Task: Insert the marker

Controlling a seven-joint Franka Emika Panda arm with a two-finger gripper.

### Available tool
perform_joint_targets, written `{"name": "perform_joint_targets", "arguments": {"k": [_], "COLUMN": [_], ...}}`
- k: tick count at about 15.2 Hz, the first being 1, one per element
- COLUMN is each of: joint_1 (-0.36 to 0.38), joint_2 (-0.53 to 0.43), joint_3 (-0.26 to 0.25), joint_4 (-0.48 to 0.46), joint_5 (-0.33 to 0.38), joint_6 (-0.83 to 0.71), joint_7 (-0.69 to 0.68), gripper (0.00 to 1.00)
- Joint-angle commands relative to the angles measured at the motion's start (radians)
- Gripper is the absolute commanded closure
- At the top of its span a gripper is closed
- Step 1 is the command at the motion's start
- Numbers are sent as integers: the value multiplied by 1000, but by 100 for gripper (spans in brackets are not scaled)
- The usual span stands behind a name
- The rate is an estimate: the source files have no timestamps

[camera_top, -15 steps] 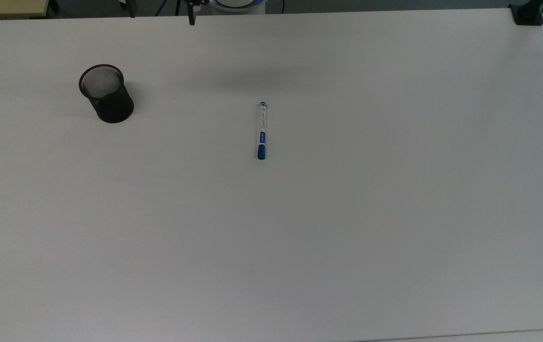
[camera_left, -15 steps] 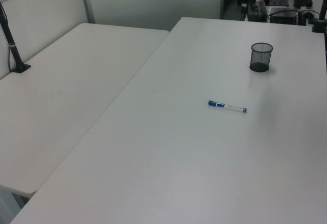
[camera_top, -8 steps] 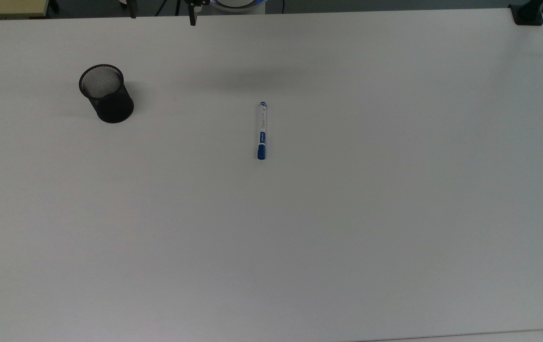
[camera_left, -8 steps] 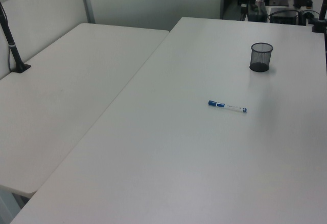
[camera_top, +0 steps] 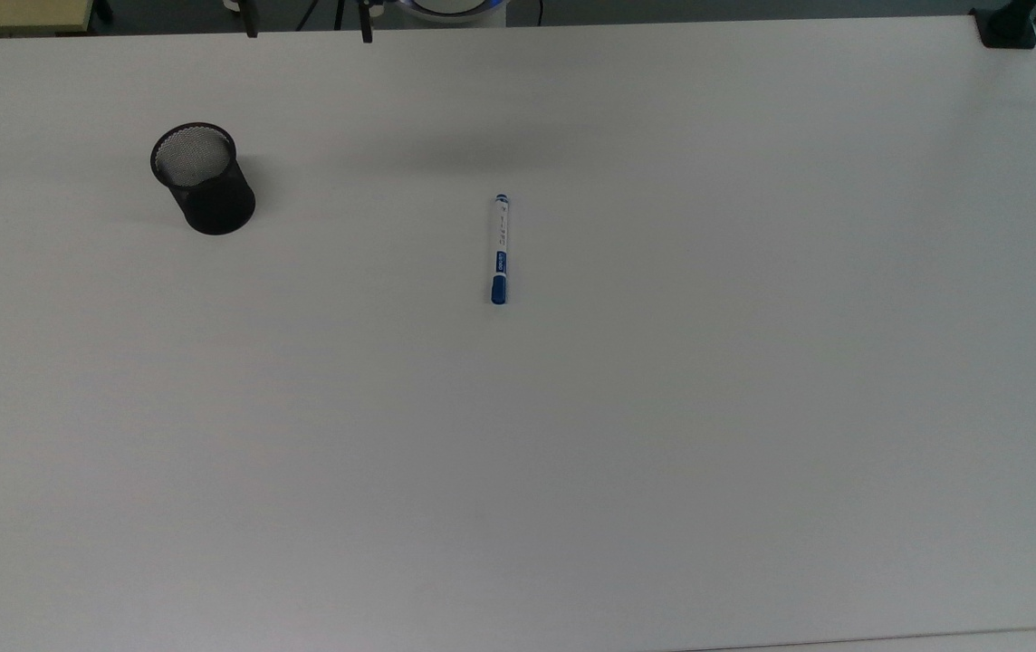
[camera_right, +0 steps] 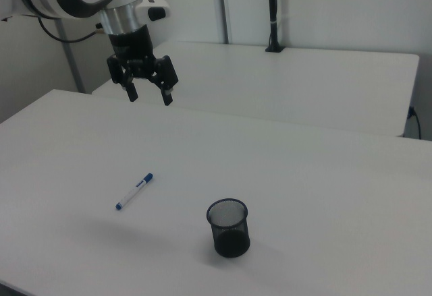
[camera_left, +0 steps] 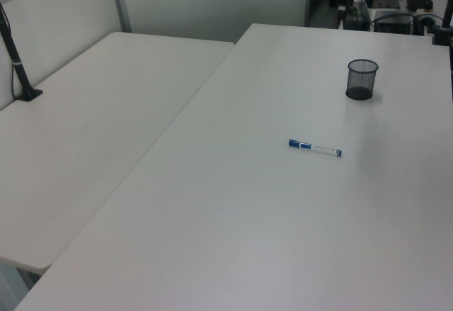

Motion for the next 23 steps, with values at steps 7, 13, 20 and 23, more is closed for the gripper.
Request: {"name": "perform_joint_targets", "arguments": {"k": [7,13,20,23], "joint_1": [22,54,117,132], "joint_2": [32,140,262,324], "joint_3": [74,98,104,108], "joint_4": [-145,-222,-233,-233], "joint_5": [-113,-12,-12,-12], "joint_6": [36,281,403,501], "joint_7": [-129,150,262,336], "gripper": [0,0,7,31]}}
